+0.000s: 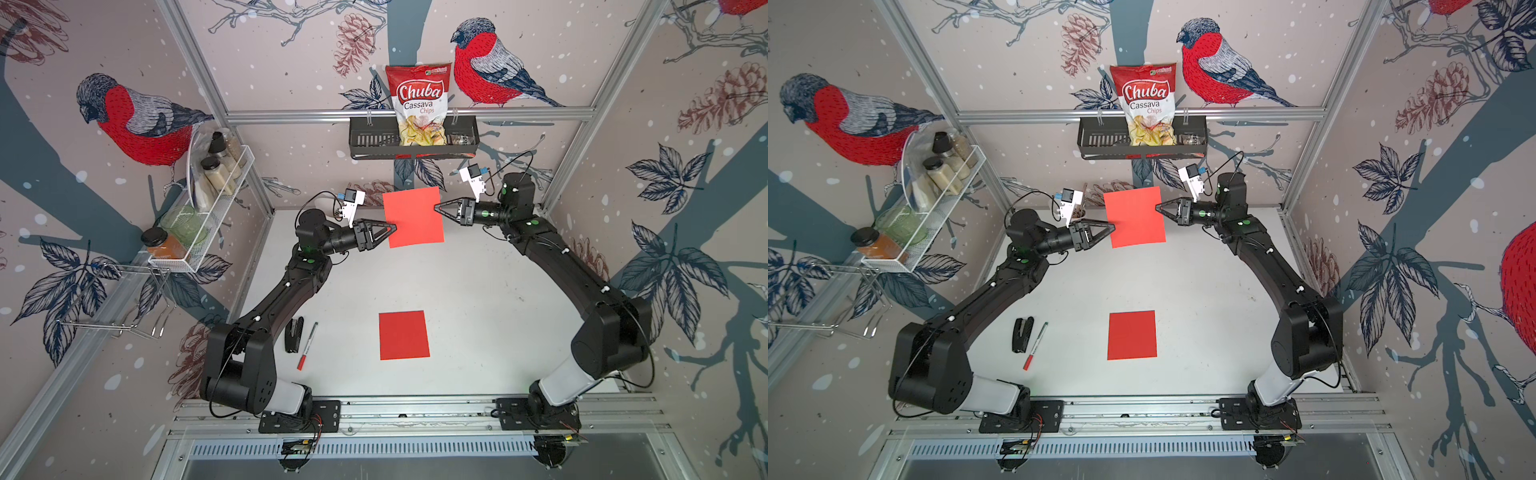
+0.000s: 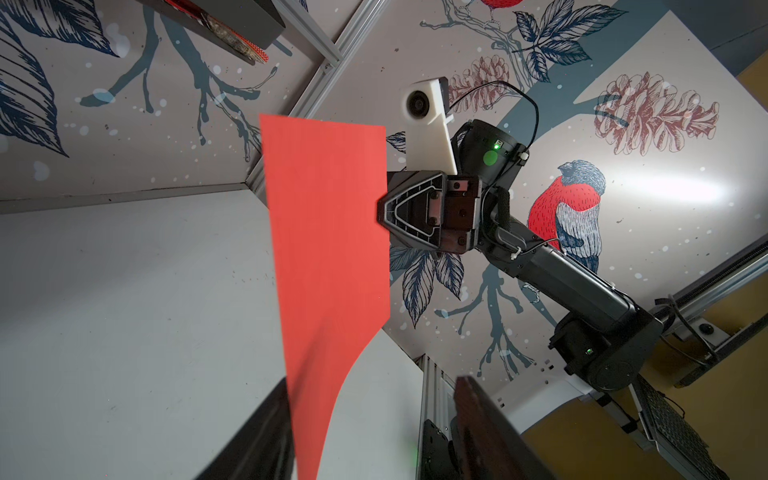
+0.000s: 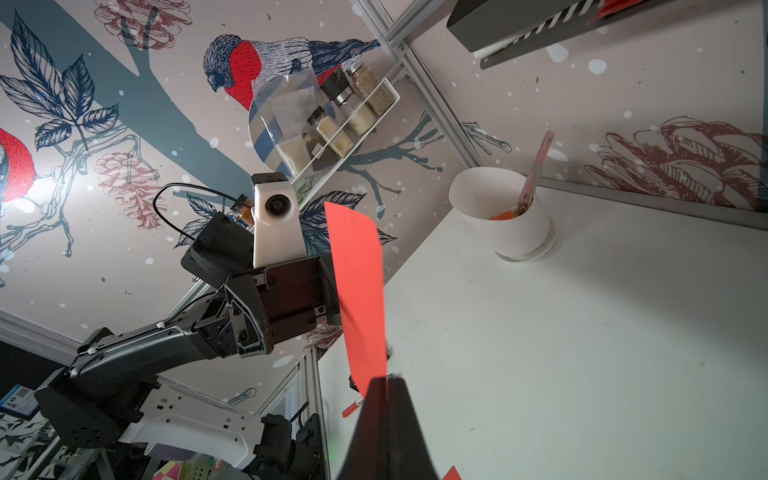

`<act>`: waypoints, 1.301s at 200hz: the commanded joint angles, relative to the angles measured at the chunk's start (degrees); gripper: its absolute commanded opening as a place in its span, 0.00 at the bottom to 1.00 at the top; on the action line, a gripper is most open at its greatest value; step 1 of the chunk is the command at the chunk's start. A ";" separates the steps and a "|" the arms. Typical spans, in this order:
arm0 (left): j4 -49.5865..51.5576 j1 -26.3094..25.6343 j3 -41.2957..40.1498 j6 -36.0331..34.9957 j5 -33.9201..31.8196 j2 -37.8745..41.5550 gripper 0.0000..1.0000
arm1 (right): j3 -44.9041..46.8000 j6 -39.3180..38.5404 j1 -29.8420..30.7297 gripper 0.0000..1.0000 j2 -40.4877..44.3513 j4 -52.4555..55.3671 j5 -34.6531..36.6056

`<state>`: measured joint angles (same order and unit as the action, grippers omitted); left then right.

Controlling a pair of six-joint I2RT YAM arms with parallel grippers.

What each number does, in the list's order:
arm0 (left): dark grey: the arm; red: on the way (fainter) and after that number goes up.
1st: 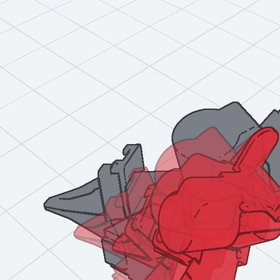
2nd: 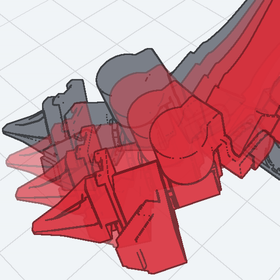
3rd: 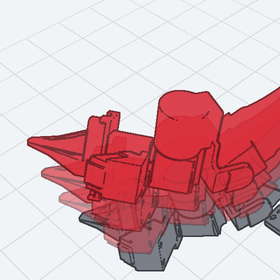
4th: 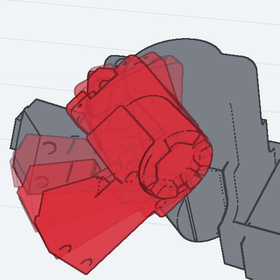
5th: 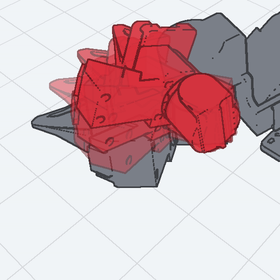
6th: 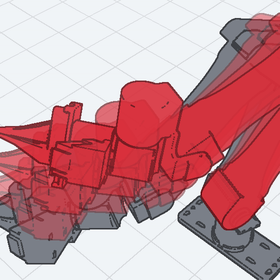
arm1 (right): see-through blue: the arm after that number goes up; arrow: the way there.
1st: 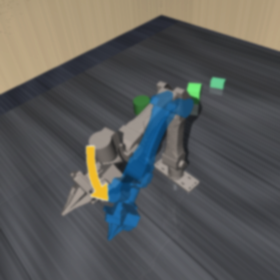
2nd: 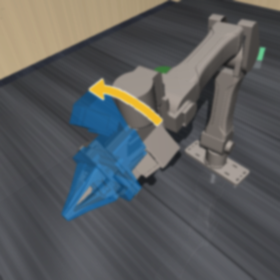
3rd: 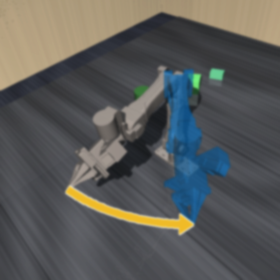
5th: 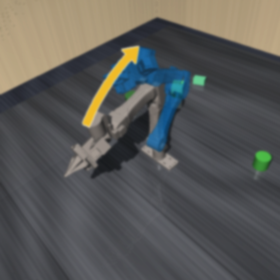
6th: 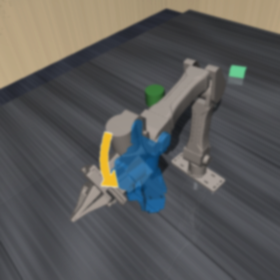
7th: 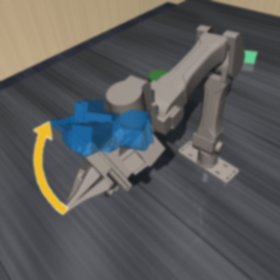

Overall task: Fold the square paper along the opposite sides
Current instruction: Pick up the paper from the center of the board.

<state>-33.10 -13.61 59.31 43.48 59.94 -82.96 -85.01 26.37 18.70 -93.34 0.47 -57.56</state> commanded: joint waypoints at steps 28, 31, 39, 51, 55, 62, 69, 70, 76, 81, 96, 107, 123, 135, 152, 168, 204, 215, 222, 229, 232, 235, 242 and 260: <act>3.09 0.11 1.37 -3.10 0.44 0.10 0.58 | -1.10 -4.18 0.17 0.00 0.32 3.38 -0.26; 3.27 0.15 1.43 -3.20 0.36 0.08 0.58 | -1.16 -4.26 0.24 0.00 0.35 3.48 -0.27; 3.71 0.16 1.60 -3.45 0.31 0.01 0.56 | -1.31 -4.69 0.45 0.00 0.18 4.02 -0.27; 3.92 0.16 1.89 -3.52 0.19 -0.10 0.52 | -1.52 -5.30 0.74 0.00 0.11 4.81 -0.18; 4.07 0.16 1.91 -3.58 0.11 -0.10 0.51 | -1.55 -5.55 0.85 0.00 0.09 4.99 -0.19; 4.34 0.16 2.02 -3.80 0.02 -0.10 0.47 | -1.67 -5.76 0.98 0.00 0.12 5.39 -0.12; 4.57 0.16 2.03 -3.92 -0.08 -0.05 0.45 | -1.65 -5.87 1.07 0.00 0.14 5.58 -0.18; 4.68 0.16 2.03 -4.02 -0.08 -0.08 0.45 | -1.65 -5.92 1.07 0.00 0.11 5.59 -0.18; 5.07 0.16 2.01 -4.19 -0.25 -0.10 0.44 | -1.65 -6.18 1.20 0.00 0.09 5.94 -0.11; 5.32 0.16 2.12 -4.46 -0.31 -0.10 0.43 | -1.65 -6.29 1.25 0.00 0.09 6.06 -0.11; 6.41 0.16 2.12 -5.04 -0.76 0.12 0.42 | -1.73 -6.46 1.21 0.00 0.18 6.41 -0.10; 7.28 0.16 2.18 -5.61 -1.10 0.21 0.37 | -1.72 -6.56 1.21 0.00 0.28 6.52 -0.10; 8.39 0.15 2.32 -6.19 -1.48 0.40 0.34 | -1.72 -6.53 1.00 0.00 0.44 6.56 0.10; 8.72 0.22 2.32 -6.46 -1.67 0.53 0.34 | -1.74 -6.32 0.73 0.00 0.61 6.51 0.16; 8.78 0.19 2.08 -6.57 -1.76 0.70 0.34 | -1.74 -6.28 0.68 0.00 0.75 6.52 0.21; 8.88 0.19 2.08 -6.68 -1.92 0.69 0.27 | -1.82 -6.51 0.73 0.00 0.79 6.66 0.12; 9.61 0.29 2.48 -7.07 -2.71 0.62 0.00 | -1.82 -6.59 0.73 0.00 0.95 6.66 -0.01; 10.11 0.18 2.57 -7.40 -3.17 0.75 0.00 | -1.82 -6.60 0.74 0.00 0.93 6.66 -0.08; 10.25 0.16 2.47 -7.69 -3.49 1.01 0.00 | -1.74 -6.59 0.73 0.00 0.95 6.65 -0.10; 10.10 0.16 2.19 -7.81 -3.88 1.28 0.00 | -1.74 -6.51 0.64 0.00 0.97 6.39 -0.10; 10.08 0.18 2.10 -7.92 -4.09 1.45 0.00 | -1.76 -6.49 0.59 0.00 0.97 6.27 -0.15; 10.14 0.16 1.95 -8.01 -4.31 1.69 0.00 | -1.68 -6.46 0.51 0.00 0.97 6.15 -0.27; 10.21 0.20 1.69 -8.34 -4.99 2.11 0.00 | -1.38 -6.12 0.31 0.00 1.04 5.38 -0.80; 10.87 0.23 1.21 -9.74 -6.35 3.36 0.00 | 0.27 -4.22 -0.58 0.00 1.70 1.42 -2.47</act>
<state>-22.57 -13.50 60.99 36.34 55.90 -81.06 -86.00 20.99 18.98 -92.68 6.33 -57.89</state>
